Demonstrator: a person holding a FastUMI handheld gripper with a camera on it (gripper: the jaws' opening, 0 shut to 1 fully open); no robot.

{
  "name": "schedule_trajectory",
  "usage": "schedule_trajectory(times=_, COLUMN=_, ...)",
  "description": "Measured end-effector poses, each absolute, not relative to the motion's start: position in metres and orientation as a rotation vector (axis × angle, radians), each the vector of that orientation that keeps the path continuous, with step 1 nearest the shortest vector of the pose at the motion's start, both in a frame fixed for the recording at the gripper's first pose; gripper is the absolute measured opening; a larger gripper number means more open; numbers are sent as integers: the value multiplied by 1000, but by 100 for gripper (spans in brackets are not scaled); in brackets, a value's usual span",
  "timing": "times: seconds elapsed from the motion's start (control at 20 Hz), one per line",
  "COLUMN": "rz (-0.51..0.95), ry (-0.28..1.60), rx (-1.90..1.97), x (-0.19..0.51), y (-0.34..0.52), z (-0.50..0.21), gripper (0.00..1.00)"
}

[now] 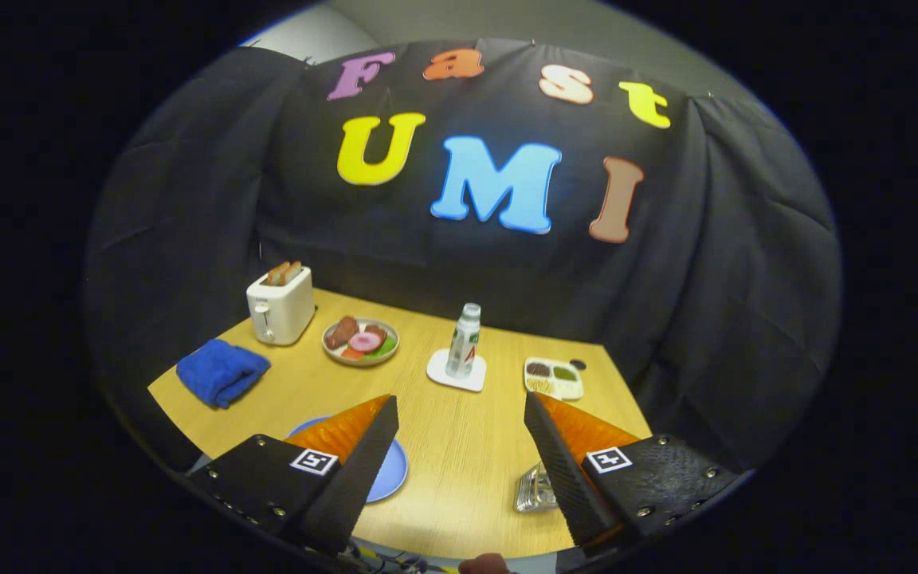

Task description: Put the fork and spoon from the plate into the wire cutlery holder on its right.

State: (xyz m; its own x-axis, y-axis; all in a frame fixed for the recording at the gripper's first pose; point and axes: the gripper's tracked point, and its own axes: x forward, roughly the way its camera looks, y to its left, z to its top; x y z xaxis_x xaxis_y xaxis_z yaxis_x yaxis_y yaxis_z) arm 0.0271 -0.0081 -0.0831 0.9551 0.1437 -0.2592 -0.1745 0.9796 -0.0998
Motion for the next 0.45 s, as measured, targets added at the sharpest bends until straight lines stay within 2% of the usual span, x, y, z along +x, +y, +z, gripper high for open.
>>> schedule_trajectory(times=0.15, rz=212, ry=221, rx=-77, x=16, y=17, z=-77, gripper=98)
schedule_trajectory(times=0.45, rz=131, ry=-7, rx=-59, x=11, y=17, z=-38, gripper=97)
